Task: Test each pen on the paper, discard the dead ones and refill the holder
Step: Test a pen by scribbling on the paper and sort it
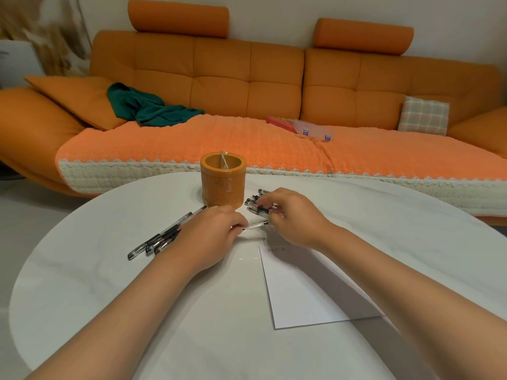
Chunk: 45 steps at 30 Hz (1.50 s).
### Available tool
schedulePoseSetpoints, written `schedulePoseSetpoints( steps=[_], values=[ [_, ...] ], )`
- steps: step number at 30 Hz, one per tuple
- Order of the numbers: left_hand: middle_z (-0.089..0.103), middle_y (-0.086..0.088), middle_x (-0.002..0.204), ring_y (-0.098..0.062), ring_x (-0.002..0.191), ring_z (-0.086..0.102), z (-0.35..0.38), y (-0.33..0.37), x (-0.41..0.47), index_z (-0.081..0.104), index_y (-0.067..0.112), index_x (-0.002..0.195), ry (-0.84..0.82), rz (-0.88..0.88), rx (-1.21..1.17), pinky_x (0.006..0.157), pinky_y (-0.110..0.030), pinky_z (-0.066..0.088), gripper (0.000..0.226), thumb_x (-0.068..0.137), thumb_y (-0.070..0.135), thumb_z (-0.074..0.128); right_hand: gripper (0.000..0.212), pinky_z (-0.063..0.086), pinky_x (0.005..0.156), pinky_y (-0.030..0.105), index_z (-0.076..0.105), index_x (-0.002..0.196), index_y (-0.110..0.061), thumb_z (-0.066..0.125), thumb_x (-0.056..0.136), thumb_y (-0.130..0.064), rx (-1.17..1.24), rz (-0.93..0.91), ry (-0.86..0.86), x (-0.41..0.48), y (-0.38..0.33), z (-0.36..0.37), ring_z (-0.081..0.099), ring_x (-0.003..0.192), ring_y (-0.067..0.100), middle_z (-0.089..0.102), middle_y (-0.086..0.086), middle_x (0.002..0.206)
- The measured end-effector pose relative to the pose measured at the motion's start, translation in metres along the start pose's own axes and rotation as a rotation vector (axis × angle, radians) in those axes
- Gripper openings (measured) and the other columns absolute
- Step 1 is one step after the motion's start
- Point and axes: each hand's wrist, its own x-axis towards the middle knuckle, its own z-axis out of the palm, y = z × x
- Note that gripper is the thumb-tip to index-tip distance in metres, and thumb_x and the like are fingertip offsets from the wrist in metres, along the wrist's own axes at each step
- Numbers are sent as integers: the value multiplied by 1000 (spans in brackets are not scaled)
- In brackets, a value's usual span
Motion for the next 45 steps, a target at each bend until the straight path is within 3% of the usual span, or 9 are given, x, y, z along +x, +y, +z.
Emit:
schedulePoseSetpoints(
  steps=[3, 6, 11, 14, 17, 21, 27, 35, 45],
  values=[
    [58, 12, 100, -8, 98, 51, 3, 6, 0, 69, 29, 115, 48, 52, -77, 77, -27, 42, 22, 100, 26, 55, 32, 39, 71, 14, 66, 123, -30, 51, 96, -21, 44, -14, -126, -14, -13, -12, 55, 80, -5, 62, -22, 95],
    [53, 18, 92, -1, 89, 47, 3, 13, 0, 71, 26, 114, 87, 103, -135, 73, -16, 34, 20, 98, 24, 59, 19, 34, 60, 12, 72, 109, -25, 56, 99, -25, 104, -6, -133, -28, -8, -17, 53, 66, -10, 60, -21, 77],
    [61, 18, 109, -2, 97, 53, 2, 17, -6, 62, 34, 122, -60, 31, -91, 83, -24, 45, 28, 95, 40, 60, 21, 46, 73, 29, 71, 91, -31, 55, 99, -20, 220, 134, -71, -52, 17, -22, 60, 76, 13, 69, -8, 82],
    [66, 16, 103, -9, 94, 59, 2, 15, -8, 65, 35, 111, -116, -11, -15, 78, -33, 51, 18, 97, 40, 55, 20, 48, 76, 28, 69, 93, -35, 54, 100, -23, 245, 183, -41, -69, 33, -20, 61, 82, 19, 71, 0, 84],
    [66, 14, 97, -10, 90, 58, 8, 23, -8, 66, 36, 106, -100, 4, 63, 74, -33, 49, 19, 98, 45, 52, 19, 41, 79, 19, 69, 104, -28, 51, 100, -22, 125, 132, -20, -78, 41, -16, 53, 93, 11, 65, -14, 89],
    [69, 13, 99, -11, 95, 60, 16, 40, -7, 66, 36, 113, -18, 44, 44, 74, -30, 47, 23, 96, 47, 56, 18, 37, 91, 31, 67, 105, -27, 53, 94, -25, -22, -52, 68, -70, 39, -11, 48, 101, 12, 66, -14, 98],
    [67, 16, 81, -5, 77, 61, 28, 53, -5, 64, 32, 96, 159, -17, -227, 69, -28, 50, 17, 85, 39, 74, 19, 47, 74, 39, 64, 103, -28, 48, 99, -36, -67, -212, -16, -60, 27, -6, 55, 85, 12, 64, -13, 92],
    [71, 20, 86, -3, 84, 64, 32, 47, 0, 71, 35, 103, 66, -95, -392, 68, -9, 42, 20, 86, 25, 75, 22, 39, 67, 33, 64, 104, -24, 45, 104, -34, -112, -216, -46, -55, 40, -4, 53, 83, 14, 65, -9, 93],
    [73, 15, 78, 2, 63, 56, 34, 54, 3, 81, 26, 87, 170, -150, -524, 59, -9, 38, 7, 81, 22, 80, 23, 42, 64, 34, 60, 100, -32, 40, 103, -42, -170, -153, -70, -55, 39, -5, 57, 80, 17, 65, -11, 87]
  ],
)
